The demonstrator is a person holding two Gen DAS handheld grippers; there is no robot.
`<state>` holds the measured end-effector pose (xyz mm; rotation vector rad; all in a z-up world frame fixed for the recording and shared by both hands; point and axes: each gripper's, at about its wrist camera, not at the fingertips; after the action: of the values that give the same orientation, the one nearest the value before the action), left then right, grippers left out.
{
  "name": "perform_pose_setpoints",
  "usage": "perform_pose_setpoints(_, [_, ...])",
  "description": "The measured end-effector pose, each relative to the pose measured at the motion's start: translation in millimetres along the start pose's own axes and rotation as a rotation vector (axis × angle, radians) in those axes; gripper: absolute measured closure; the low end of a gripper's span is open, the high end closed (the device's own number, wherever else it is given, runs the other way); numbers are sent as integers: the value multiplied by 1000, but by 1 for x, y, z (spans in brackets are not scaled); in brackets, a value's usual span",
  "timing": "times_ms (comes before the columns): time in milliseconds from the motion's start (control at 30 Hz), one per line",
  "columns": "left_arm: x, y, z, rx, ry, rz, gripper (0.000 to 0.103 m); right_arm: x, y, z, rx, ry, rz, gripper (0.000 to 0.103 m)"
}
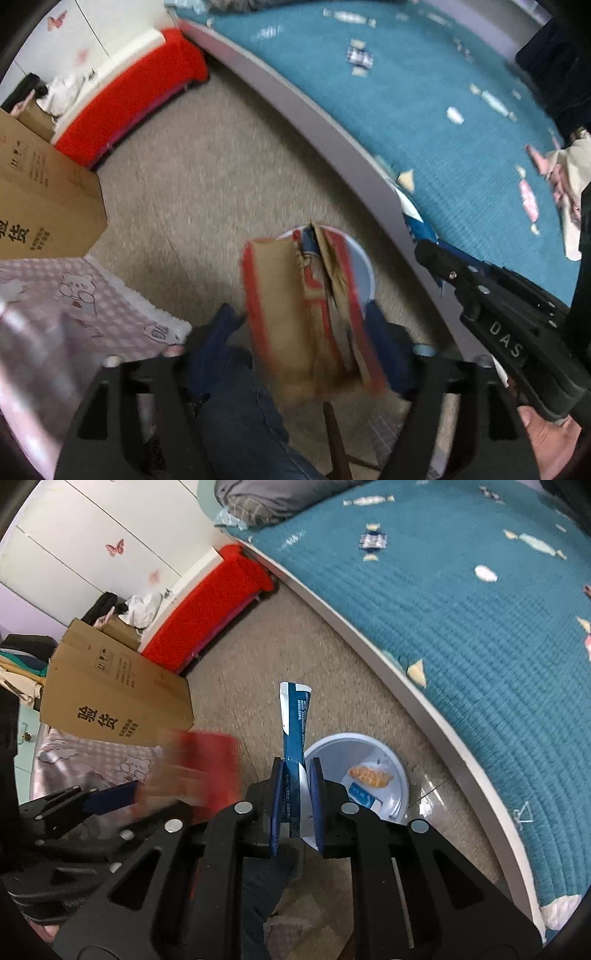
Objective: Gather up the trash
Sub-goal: 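Carry the red bag and blue tube to the bin and release both, then move both tools back toward the table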
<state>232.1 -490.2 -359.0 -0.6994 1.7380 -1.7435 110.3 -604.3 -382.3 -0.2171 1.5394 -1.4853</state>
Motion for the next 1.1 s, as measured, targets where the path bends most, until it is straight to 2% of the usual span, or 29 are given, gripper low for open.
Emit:
perform_pose_setpoints(67, [-4,6,0,-10,-21,10,18,3,13,0,-30,9,2,87])
perform_pose_setpoints(100, [-8,7,0,-14,-37,6,17,6,21,0,-47,18,-1,80])
perform_pose_setpoints(133, [-10,7,0,-14,-47,1,17,9,25,0,-55,29,-9,69])
perform_pose_setpoints(167, [-13,5,-1,-10,-61,-7,17,13,29,-1,-56,49,-17,29])
perform_pose_setpoints(200, [-15,2,-2,0,-68,-13,17,17,30,-2,-50,66,-11,18])
perform_pose_setpoints(267, [-17,-6,-6,26,-70,-19,16,21,31,-4,-58,91,-7,18])
perform_pose_setpoints(367, [-15,-17,-10,57,-73,-23,15,21,25,-9,-37,96,-45,6])
perform_pose_setpoints(600, [-11,-45,-23,116,-65,-62,14,11,-11,-14,27,85,-109,6])
perform_pose_setpoints(767, [-11,-78,-41,188,-58,-89,14,-6,-43,-16,93,57,-126,6])
perform_pose_setpoints(933, [-16,-117,-62,279,-60,-108,14,-31,-82,-20,176,33,-133,6])
perform_pose_setpoints(1100, [-24,-162,-90,402,-73,-121,14,-66,-124,-27,263,-19,-122,6])
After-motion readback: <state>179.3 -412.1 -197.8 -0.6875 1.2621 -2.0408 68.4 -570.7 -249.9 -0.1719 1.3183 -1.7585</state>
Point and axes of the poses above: each gripper's, at about its wrist camera, not at the fingertips, and y roughly the way its jaws point, x to its right, z to its top, and after that the axes turned 7 degrees about -x, right-handed
